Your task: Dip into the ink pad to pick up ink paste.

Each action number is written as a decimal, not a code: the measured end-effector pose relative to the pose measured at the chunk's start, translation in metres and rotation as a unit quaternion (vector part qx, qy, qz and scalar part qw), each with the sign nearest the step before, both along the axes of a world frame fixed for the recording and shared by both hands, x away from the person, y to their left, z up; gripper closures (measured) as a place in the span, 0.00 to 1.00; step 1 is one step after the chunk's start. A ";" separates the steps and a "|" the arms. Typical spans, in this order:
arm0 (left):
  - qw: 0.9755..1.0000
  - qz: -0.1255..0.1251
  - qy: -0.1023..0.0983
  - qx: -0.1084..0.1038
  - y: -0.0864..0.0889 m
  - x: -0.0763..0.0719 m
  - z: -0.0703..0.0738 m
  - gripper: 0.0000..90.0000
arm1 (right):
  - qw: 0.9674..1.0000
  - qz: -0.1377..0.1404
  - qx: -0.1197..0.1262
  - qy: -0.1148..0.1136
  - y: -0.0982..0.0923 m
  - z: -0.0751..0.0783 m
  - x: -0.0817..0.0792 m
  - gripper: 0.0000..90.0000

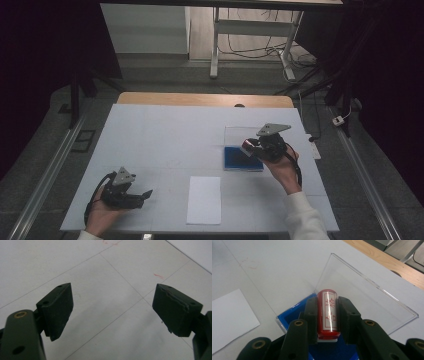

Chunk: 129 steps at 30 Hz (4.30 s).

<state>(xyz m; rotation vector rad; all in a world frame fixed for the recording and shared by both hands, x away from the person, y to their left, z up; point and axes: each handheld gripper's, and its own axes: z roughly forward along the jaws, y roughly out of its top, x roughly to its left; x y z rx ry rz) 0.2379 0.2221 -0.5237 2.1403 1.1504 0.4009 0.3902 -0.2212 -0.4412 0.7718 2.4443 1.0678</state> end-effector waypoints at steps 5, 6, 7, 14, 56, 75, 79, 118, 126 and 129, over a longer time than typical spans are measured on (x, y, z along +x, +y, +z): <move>1.000 -0.001 0.001 0.001 0.000 0.000 0.000 0.20 | 1.000 -0.003 0.004 0.000 0.000 0.000 0.000 0.78; 1.000 -0.001 0.001 0.001 0.000 0.000 0.000 0.20 | 1.000 -0.003 0.004 0.001 0.000 0.000 0.000 0.78; 1.000 -0.001 0.001 0.001 0.000 0.000 0.000 0.20 | 1.000 -0.004 0.003 0.003 0.000 0.000 0.000 0.78; 1.000 -0.001 0.001 0.001 0.000 0.000 -0.001 0.20 | 1.000 -0.008 -0.007 0.025 0.004 -0.008 0.005 0.78; 1.000 -0.003 0.006 0.004 0.001 0.001 -0.002 0.20 | 0.997 -0.023 -0.048 0.060 0.012 -0.034 0.019 0.78; 1.000 -0.004 0.007 0.006 -0.002 0.001 -0.002 0.20 | 0.995 -0.028 -0.081 0.053 0.019 -0.037 0.017 0.78; 1.000 -0.006 0.007 0.005 -0.002 0.001 -0.002 0.20 | 0.995 -0.028 -0.076 0.053 0.019 -0.038 0.017 0.78; 1.000 -0.007 0.007 0.003 0.000 0.002 -0.003 0.20 | 0.999 -0.019 -0.021 0.030 0.006 -0.025 0.013 0.78; 1.000 -0.004 0.004 0.000 0.001 0.003 -0.002 0.20 | 0.999 -0.007 -0.012 0.029 0.002 -0.018 0.011 0.78; 1.000 -0.003 0.004 0.000 0.001 0.003 -0.002 0.20 | 1.000 -0.003 -0.008 0.027 0.002 -0.017 0.009 0.78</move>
